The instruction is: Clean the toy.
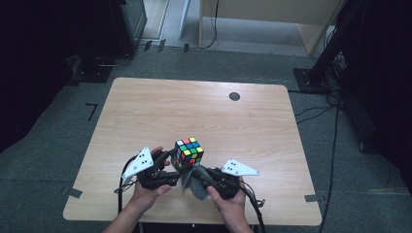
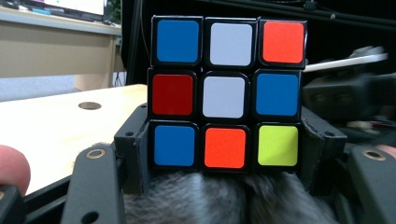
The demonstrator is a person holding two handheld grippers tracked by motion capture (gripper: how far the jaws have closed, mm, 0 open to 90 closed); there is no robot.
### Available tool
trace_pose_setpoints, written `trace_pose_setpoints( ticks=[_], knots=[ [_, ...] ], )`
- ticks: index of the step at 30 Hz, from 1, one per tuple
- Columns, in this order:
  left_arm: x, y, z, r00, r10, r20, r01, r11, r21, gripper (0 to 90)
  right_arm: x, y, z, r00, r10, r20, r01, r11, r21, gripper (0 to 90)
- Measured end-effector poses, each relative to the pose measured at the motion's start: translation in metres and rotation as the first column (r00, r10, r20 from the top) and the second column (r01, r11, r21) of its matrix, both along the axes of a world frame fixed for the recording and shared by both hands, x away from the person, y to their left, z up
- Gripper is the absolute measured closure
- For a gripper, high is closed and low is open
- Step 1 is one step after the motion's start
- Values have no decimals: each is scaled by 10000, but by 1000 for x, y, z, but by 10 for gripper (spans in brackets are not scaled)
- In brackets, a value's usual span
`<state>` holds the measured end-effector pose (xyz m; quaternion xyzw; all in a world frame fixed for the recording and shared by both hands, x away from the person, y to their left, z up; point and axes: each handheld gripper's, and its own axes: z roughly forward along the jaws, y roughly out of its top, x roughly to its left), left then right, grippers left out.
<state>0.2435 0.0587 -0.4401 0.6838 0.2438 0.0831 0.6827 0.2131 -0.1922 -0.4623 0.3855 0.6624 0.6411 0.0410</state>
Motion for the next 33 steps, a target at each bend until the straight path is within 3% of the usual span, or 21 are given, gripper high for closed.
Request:
trace_pose_setpoints(
  ticks=[2, 4, 5, 6, 8, 11, 13, 14, 15, 16, 17, 18, 20, 22, 23, 24, 27, 31, 32, 33],
  knots=[
    [1, 2, 0, 9999, 123, 51, -123, 9999, 35, 344, 6, -14, -5, 9957, -833, -397, 843, 9961, 245, 746],
    [3, 4, -1, 9994, 352, -8, -352, 9992, 174, 344, 12, -29, -7, 9854, -1587, -617, 1612, 9862, 385, 743],
    [4, 4, -3, 9988, 495, -61, -493, 9985, 219, 344, 15, -36, -7, 9800, -1899, -591, 1913, 9814, 181, 740],
    [5, 5, -4, 9976, 685, -121, -682, 9973, 279, 344, 16, -43, -6, 9710, -2371, -315, 2362, 9712, -314, 739],
    [9, 4, -9, 9925, 1211, -162, -1200, 9910, 590, 344, 20, -56, -2, 9506, -3101, 121, 3089, 9421, -1305, 731],
    [17, 3, -18, 9790, 2000, -385, -1944, 9739, 1175, 343, 31, -75, 0, 9319, -3625, 117, 3547, 9042, -2380, 721],
    [23, 4, -24, 9698, 2381, -525, -2285, 9627, 1452, 344, 35, -85, -2, 9097, -4123, 483, 4067, 8620, -3026, 721],
    [26, 4, -27, 9664, 2501, -591, -2389, 9590, 1524, 344, 37, -88, -3, 9035, -4241, 612, 4191, 8449, -3325, 718],
    [28, 4, -29, 9630, 2636, -564, -2515, 9538, 1644, 344, 40, -91, -5, 9036, -4239, 623, 4171, 8370, -3544, 700],
    [30, 4, -30, 9590, 2776, -573, -2643, 9487, 1735, 344, 44, -92, -8, 9123, -4056, 573, 3960, 8375, -3765, 653],
    [31, 4, -32, 9572, 2830, -610, -2680, 9459, 1830, 343, 48, -91, -11, 9283, -3685, 490, 3568, 8462, -3957, 571],
    [32, 4, -33, 9555, 2890, -597, -2732, 9429, 1906, 344, 51, -88, -15, 9403, -3378, 421, 3232, 8469, -4222, 469],
    [34, 4, -36, 9481, 3117, -628, -2908, 9299, 2254, 344, 52, -86, -17, 9403, -3364, 509, 3250, 8440, -4267, 383],
    [38, 4, -38, 9424, 3239, -834, -2948, 9221, 2506, 343, 51, -88, -15, 9413, -3360, 337, 3234, 8682, -3763, 312],
    [39, 3, -40, 9392, 3312, -912, -2967, 9158, 2706, 344, 51, -90, -13, 9411, -3365, 321, 3253, 8758, -3566, 287],
    [42, 2, -43, 9345, 3429, -956, -3013, 9049, 3007, 344, 50, -93, -12, 9390, -3421, 353, 3325, 8770, -3469, 272],
    [46, -1, -48, 9227, 3718, -1020, -3147, 8792, 3578, 343, 50, -104, -9, 9249, -3795, 233, 3640, 8660, -3429, 266],
    [52, -5, -54, 9115, 4009, -918, -3266, 8413, 4308, 343, 51, -121, -11, 9066, -4218, 62, 3941, 8415, -3695, 270],
    [52, -5, -54, 9115, 4009, -918, -3266, 8413, 4308, 343, 51, -124, -12, 9030, -4296, 87, 3997, 8323, -3842, 271],
    [55, -6, -57, 9060, 4143, -870, -3334, 8248, 4566, 343, 52, -127, -14, 9011, -4335, 97, 4001, 8228, -4036, 273]
  ],
)
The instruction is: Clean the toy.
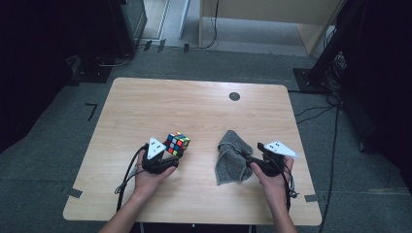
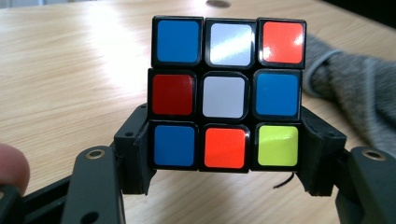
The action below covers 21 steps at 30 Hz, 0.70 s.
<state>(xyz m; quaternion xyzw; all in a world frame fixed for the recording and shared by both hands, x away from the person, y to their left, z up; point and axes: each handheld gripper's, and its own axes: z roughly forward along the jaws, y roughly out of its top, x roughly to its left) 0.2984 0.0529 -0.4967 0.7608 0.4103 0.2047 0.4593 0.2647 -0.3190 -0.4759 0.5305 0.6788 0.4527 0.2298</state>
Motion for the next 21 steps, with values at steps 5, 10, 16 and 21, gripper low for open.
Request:
trace_pose_setpoints(
  ticks=[5, 10, 16, 21],
  knots=[
    [6, -2, -8, 9996, 182, -229, -169, 9983, 566, 342, 2, -6, -10, 9993, 89, -369, -94, 9999, -135, 279],
    [10, -4, -14, 9980, 370, -517, -328, 9963, 798, 338, -3, 1, -9, 9827, 1845, -133, -1844, 9828, 75, 282],
    [12, -6, -15, 9985, 267, -482, -220, 9952, 951, 332, -2, 20, -20, 9696, 2359, -656, -2407, 9674, -783, 309],
    [11, -8, -16, 9989, 191, -434, -144, 9942, 1064, 332, 1, 22, -31, 9829, 1488, -1086, -1570, 9850, -715, 620]
  ],
)
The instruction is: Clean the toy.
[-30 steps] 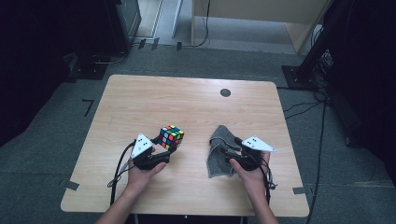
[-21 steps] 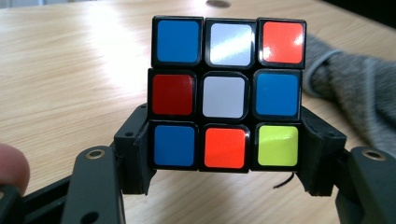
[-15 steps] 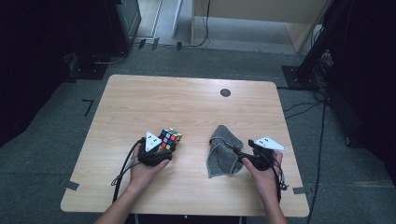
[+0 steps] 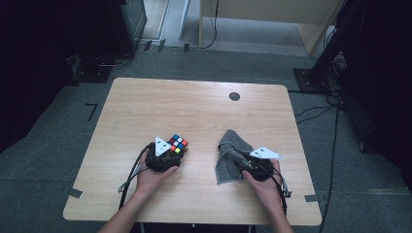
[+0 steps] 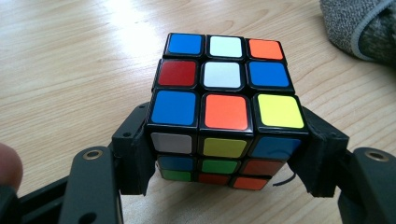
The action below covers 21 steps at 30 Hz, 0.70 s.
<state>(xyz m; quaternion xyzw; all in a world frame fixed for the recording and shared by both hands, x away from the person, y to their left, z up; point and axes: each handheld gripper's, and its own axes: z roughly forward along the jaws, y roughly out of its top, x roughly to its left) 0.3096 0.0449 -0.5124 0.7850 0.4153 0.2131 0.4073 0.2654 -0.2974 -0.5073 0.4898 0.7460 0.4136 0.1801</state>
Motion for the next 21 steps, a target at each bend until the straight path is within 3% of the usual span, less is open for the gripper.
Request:
trace_pose_setpoints(
  ticks=[3, 6, 10, 16, 21],
  knots=[
    [1, -1, 0, 10000, -17, 35, 17, 10000, 76, 337, 0, 3, -2, 9999, -47, 140, 46, 10000, 59, 745],
    [2, -2, -1, 10000, -22, 71, 21, 10000, 95, 341, 2, 9, -5, 9998, -35, 174, 38, 9998, -174, 802],
    [4, -3, -1, 10000, 1, 36, -2, 9999, 147, 344, 6, 14, -10, 9999, -120, 35, 121, 9995, -290, 831],
    [8, -4, -1, 9998, 190, 6, -190, 9997, 147, 345, 10, 13, -13, 9991, -356, -233, 358, 9993, 82, 844],
    [15, -7, -1, 9989, 471, -19, -471, 9988, 110, 342, 15, 18, -14, 9986, -520, -139, 520, 9986, 29, 844]
  ],
)
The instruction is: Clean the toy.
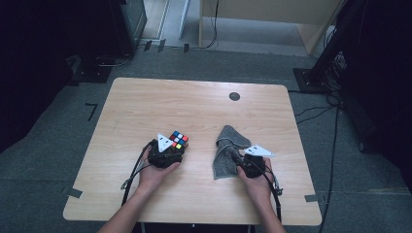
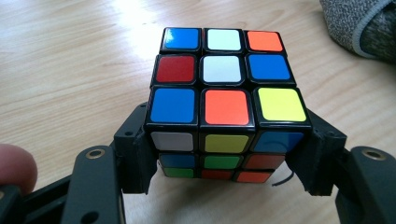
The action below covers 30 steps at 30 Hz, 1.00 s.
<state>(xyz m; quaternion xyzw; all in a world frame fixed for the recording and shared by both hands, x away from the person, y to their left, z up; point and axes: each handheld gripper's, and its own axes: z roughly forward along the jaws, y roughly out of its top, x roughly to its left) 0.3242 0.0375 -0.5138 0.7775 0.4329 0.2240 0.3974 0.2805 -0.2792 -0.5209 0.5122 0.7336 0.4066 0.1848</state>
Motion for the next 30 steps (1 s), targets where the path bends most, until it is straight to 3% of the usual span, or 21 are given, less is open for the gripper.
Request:
trace_pose_setpoints(
  ticks=[2, 4, 5, 8, 14, 17, 25, 30],
  knots=[
    [3, 0, 0, 10000, 26, -69, -27, 9999, -159, 328, 4, 3, 0, 9999, -9, 146, 11, 9999, -137, 837],
    [3, 1, 1, 9999, 96, -73, -98, 9997, -241, 223, 5, 2, 0, 9998, -20, 217, 21, 10000, -70, 780],
    [3, 3, 3, 9999, 157, -65, -159, 9995, -277, 151, 5, 1, 1, 9996, -70, 276, 70, 10000, 4, 708],
    [0, 9, 6, 9999, 159, 46, -157, 9985, -518, 83, 4, -6, 6, 9993, -99, 355, 75, 9978, 661, 440],
    [-13, 28, 24, 9994, -100, 324, 138, 9927, -1197, 24, -4, -12, 34, 9968, 468, 648, -531, 9937, 985, 151],
    [-19, 41, 30, 9997, -70, 236, 106, 9878, -1556, 21, -11, -16, 46, 9920, 925, 857, -995, 9917, 819, 22],
    [-40, 80, 40, 9996, 159, 222, -123, 9880, -1539, 0, -32, -36, 64, 9913, 378, 1263, -483, 9955, 811, 0],
    [-54, 103, 45, 9983, 454, 378, -386, 9858, -1637, 0, -43, -53, 66, 9926, 144, 1203, -222, 9977, 633, 0]
  ],
)
